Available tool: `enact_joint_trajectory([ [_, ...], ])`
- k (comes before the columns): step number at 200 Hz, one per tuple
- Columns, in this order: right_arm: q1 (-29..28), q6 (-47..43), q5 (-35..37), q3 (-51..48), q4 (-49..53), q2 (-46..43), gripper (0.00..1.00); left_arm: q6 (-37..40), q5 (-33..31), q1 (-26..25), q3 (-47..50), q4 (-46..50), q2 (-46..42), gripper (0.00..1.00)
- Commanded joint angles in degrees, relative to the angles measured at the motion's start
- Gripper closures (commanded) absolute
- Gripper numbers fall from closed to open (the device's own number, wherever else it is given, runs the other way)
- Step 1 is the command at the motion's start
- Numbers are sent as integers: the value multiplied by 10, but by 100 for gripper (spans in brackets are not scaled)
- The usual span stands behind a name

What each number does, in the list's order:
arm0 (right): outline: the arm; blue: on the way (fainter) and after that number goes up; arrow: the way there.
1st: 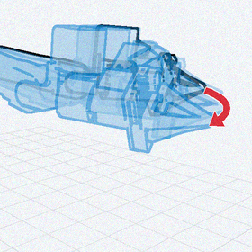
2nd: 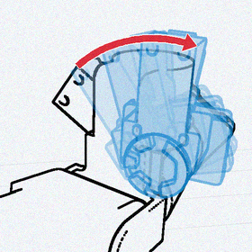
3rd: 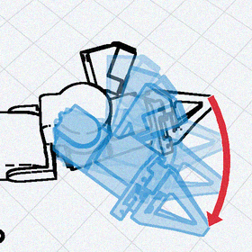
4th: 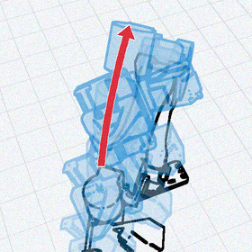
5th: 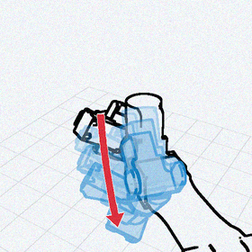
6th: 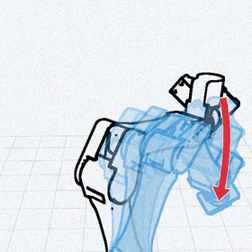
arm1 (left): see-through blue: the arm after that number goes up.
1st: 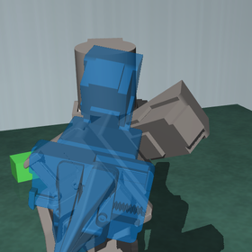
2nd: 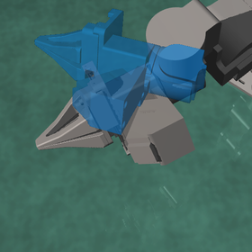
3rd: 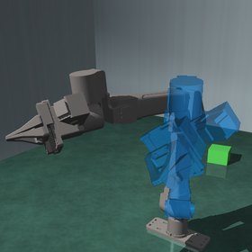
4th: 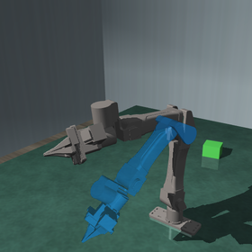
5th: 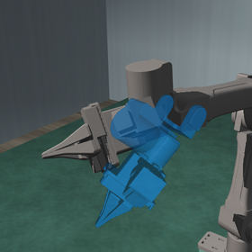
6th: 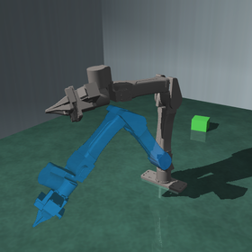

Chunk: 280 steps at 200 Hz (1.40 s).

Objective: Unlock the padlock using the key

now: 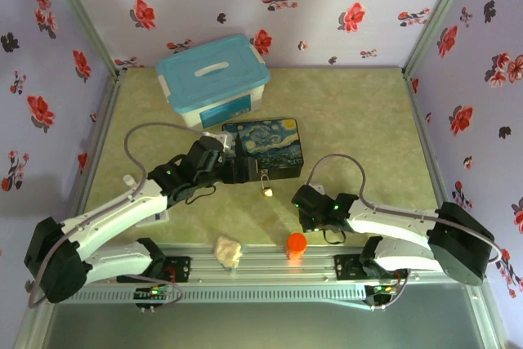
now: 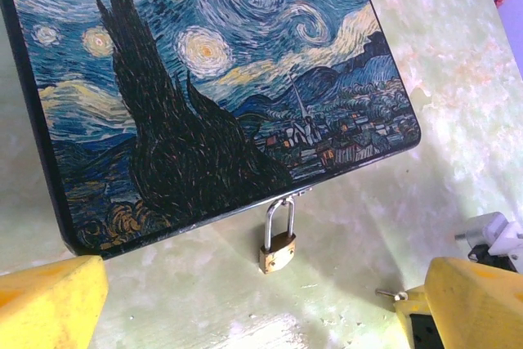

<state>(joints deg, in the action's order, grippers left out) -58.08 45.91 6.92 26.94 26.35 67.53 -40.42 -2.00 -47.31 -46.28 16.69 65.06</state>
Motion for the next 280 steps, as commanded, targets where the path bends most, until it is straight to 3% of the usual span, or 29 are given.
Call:
enact_joint_trajectory([
  [1,-10,15,-48,-18,-34,27,90,-9,-20,-4,-5,-10,2,0],
  [13,-10,15,-47,-21,-37,19,91,-9,-23,-4,-5,-14,4,0],
  [30,-9,14,-45,-19,-36,1,100,-9,-23,-4,-9,-21,10,0],
  [69,13,-29,-39,6,-16,-58,100,1,-2,-6,-10,-61,19,0],
  [110,60,-112,-83,35,-7,-167,100,36,5,-39,-11,-123,9,0],
  [157,69,-183,-112,67,-45,-250,100,-3,35,-59,6,-228,19,4],
  [208,70,-156,-150,90,-153,-247,100,-3,72,-91,-16,-279,49,27],
  [254,70,-136,-154,91,-211,-243,100,1,80,-110,-7,-321,51,39],
  [280,73,-129,-157,88,-232,-240,100,-9,85,-110,-9,-316,57,66],
])
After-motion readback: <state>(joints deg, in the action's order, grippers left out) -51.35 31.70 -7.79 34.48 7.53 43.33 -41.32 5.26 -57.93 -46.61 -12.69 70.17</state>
